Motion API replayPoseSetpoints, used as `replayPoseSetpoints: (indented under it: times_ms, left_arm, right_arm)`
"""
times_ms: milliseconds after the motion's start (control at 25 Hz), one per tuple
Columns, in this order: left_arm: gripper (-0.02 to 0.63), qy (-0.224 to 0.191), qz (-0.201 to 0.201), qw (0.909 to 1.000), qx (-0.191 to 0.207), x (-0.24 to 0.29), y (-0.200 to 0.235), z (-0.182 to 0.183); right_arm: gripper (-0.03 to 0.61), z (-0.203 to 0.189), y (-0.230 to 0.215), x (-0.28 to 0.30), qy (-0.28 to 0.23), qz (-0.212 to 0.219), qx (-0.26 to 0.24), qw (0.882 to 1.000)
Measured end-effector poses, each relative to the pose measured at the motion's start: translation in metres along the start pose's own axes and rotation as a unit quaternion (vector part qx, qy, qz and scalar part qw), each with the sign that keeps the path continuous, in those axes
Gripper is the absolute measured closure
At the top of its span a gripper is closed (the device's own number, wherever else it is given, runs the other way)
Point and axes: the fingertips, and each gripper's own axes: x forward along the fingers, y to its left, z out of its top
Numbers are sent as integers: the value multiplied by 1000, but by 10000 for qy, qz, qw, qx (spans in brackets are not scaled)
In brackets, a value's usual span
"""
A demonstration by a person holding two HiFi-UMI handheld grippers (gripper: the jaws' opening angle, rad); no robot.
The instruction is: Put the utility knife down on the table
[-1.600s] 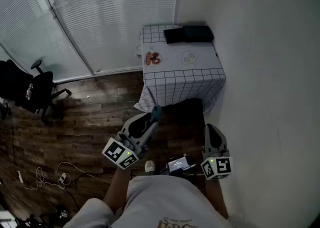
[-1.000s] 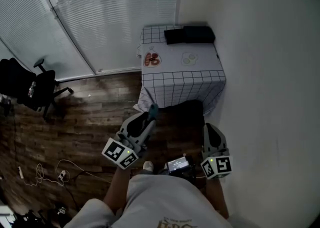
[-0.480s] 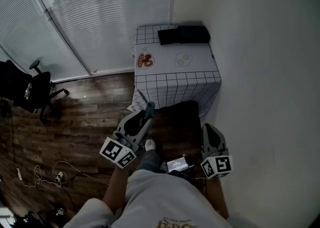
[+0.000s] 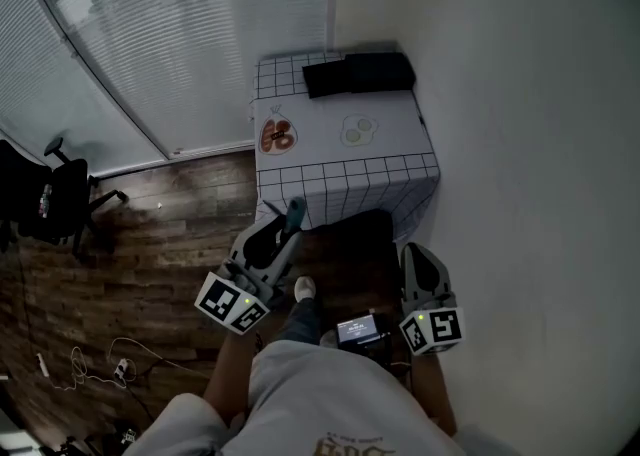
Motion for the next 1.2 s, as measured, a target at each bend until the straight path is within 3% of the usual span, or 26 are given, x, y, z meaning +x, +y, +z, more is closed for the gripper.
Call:
replayPoseSetpoints:
  times_ms: [600,880,1200]
  left_arm:
    - [477,251,-277,9991,219,90,100,5]
    - [477,292,-443,9984,219,112,128,9]
    - [477,346,-314,9984,305,143,153,2]
  right_arm:
    - [571,18,-29,134,-3,-235,51,9997]
    - [571,32,-32,164,-175,-501,77,9986]
    - [571,39,-51,198,-122,-435,-27,9990]
